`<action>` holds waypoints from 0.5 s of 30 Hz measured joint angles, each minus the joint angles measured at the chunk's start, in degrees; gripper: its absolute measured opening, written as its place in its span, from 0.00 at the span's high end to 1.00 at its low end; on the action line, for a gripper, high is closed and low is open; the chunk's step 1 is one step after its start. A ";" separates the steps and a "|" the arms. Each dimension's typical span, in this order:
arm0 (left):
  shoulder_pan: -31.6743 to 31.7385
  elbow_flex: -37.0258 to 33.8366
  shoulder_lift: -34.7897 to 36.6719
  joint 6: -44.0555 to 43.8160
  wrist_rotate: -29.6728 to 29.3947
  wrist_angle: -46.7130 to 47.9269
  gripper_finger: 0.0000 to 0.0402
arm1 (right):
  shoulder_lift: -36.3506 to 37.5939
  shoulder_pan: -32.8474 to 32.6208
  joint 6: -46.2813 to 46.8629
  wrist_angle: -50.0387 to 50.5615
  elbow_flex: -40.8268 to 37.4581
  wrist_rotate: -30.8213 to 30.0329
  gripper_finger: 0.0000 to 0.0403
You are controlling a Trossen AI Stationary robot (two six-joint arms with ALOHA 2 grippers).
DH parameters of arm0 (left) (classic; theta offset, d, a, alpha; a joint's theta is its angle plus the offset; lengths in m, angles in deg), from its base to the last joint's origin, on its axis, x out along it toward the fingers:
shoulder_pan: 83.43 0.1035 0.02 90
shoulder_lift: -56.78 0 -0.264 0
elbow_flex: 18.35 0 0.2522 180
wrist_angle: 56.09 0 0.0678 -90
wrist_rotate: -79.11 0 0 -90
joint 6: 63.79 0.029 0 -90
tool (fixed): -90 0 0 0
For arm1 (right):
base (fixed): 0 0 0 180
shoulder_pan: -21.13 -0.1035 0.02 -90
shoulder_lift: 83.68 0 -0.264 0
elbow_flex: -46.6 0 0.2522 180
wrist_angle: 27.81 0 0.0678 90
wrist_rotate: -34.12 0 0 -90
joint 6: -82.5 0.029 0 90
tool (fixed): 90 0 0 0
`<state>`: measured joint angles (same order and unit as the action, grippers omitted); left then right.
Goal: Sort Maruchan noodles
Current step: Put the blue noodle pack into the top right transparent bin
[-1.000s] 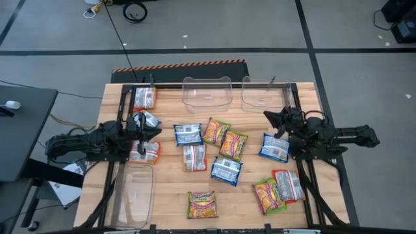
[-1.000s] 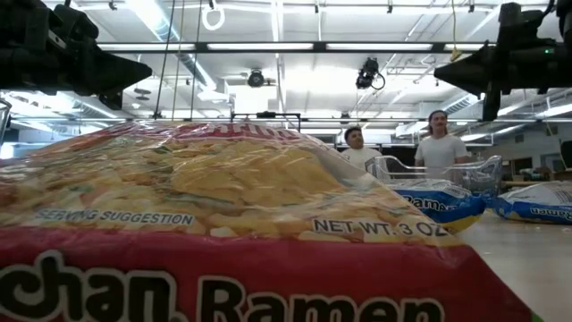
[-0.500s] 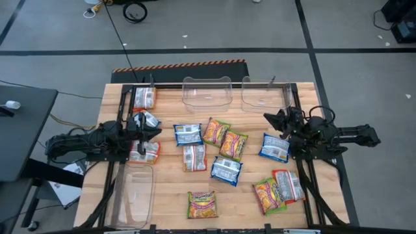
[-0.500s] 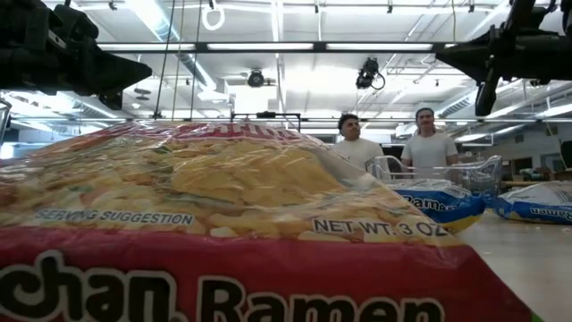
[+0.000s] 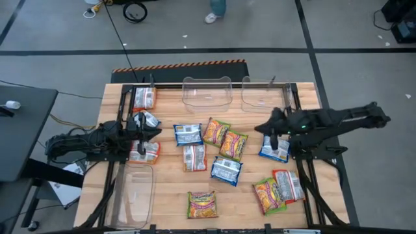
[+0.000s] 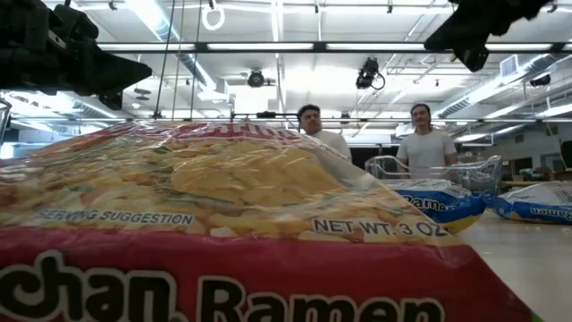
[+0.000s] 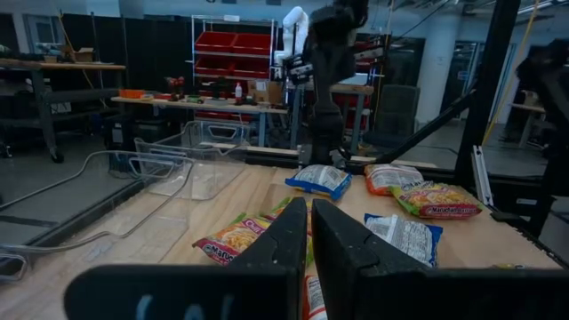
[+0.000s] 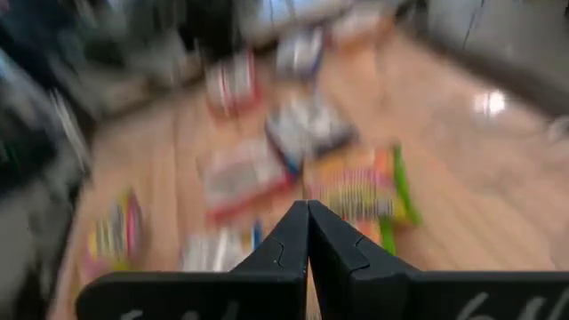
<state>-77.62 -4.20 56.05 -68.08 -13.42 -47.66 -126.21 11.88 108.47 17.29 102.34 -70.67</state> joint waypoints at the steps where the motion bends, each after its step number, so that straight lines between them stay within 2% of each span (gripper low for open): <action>1: 0.02 0.00 0.00 0.00 -0.02 0.00 0.93 | -3.03 -0.56 0.48 4.10 2.82 0.91 0.97; 4: 0.00 0.00 0.00 0.00 0.00 0.00 0.93 | -11.68 -1.70 2.17 16.11 10.03 3.11 0.97; 8: 0.02 0.00 0.00 0.00 0.00 0.00 0.93 | -20.21 -2.03 4.30 25.92 13.75 7.41 0.93; 11: 0.02 0.00 0.00 0.00 0.00 0.00 0.93 | -25.07 -1.79 5.85 31.86 13.11 10.49 0.85; 15: 0.00 0.00 0.00 0.00 0.00 0.00 0.93 | -30.49 -1.59 6.66 35.92 10.56 11.58 0.70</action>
<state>-77.62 -4.20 56.05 -68.08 -13.42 -47.66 -156.70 10.28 115.13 53.21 112.89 -59.09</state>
